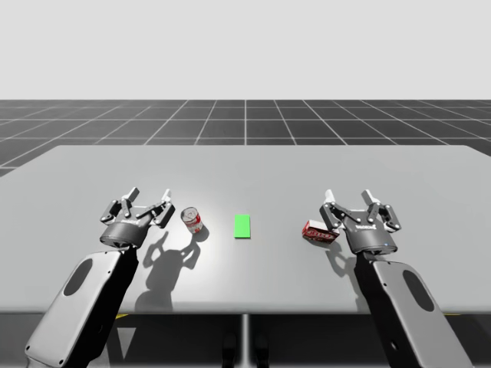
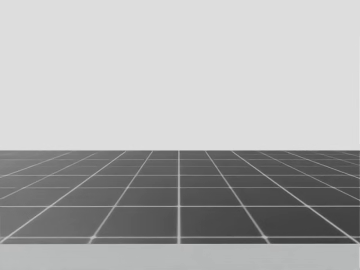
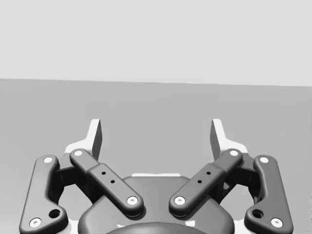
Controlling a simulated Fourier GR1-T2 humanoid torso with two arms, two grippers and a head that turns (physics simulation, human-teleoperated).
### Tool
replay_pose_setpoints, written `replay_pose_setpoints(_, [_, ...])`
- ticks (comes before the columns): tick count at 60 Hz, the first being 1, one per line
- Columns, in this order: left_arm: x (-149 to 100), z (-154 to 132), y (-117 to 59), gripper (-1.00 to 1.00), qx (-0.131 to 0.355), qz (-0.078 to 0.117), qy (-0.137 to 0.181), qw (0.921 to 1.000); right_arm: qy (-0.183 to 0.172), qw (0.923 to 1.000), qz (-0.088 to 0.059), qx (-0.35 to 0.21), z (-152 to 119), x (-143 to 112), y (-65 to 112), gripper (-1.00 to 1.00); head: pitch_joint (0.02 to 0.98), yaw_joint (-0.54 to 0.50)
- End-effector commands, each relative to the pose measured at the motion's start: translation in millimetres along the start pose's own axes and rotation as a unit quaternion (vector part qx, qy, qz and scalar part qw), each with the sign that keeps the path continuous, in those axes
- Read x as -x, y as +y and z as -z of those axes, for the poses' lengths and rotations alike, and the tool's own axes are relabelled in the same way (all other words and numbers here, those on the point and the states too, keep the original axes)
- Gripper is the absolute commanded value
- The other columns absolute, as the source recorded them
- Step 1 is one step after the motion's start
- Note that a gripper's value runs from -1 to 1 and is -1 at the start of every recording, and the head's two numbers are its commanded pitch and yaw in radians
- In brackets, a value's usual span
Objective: Look at the card. If it is red, pick the object on the left. If it is green, pick the object on the right.
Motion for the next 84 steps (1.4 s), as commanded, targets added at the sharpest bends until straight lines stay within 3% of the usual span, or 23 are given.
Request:
replay_pose_setpoints(1, [0.5,-0.2,-0.4,-1.00,0.001,0.003,0.001,1.0000,-0.011,0.9993,-0.002,0.035,-0.9,1.9,-0.5,-1.00,0.088,0.00])
replay_pose_setpoints(2, [0.5,-0.3,-0.5,-1.00,0.001,0.003,0.002,1.0000,-0.010,0.9993,0.003,0.036,-0.7,1.8,-0.3,-1.00,0.090,0.00])
replay_pose_setpoints(5, [0.7,-0.2,-0.6,-1.00,0.000,0.003,0.002,1.0000,-0.006,0.9995,-0.003,0.032,0.7,1.9,-1.3,-1.00,0.101,-0.01])
replay_pose_setpoints(8, [0.8,-0.3,-0.6,-1.00,0.000,0.004,0.002,1.0000,0.006,0.9997,0.006,0.021,2.2,1.4,-1.9,-1.00,0.119,-0.01])
replay_pose_setpoints(10, [0.8,-0.3,-0.6,-1.00,0.000,0.004,0.002,1.0000,0.010,0.9998,0.000,0.016,2.6,1.8,-1.9,-1.00,0.134,-0.01])
replay_pose_setpoints(32, [1.5,1.1,-1.0,-1.00,0.002,0.006,0.000,1.0000,0.016,0.9996,-0.005,0.023,4.3,3.4,-3.1,-1.00,0.518,0.00])
replay_pose_setpoints(53, [-0.3,1.0,-0.5,-1.00,0.003,0.008,-0.006,0.9999,0.016,0.9996,-0.006,0.023,4.7,3.4,-3.6,-1.00,0.776,-0.01])
replay_pose_setpoints(63, [-2.2,0.2,-0.6,-1.00,0.004,0.005,-0.009,0.9999,0.015,0.9996,-0.005,0.023,4.4,2.6,-3.6,-1.00,0.843,-0.01])
replay_pose_setpoints(84, [-4.6,-1.8,-2.3,-1.00,0.006,0.003,-0.013,0.9999,0.013,0.9996,-0.009,0.023,4.2,2.5,-3.6,-1.00,0.842,-0.02])
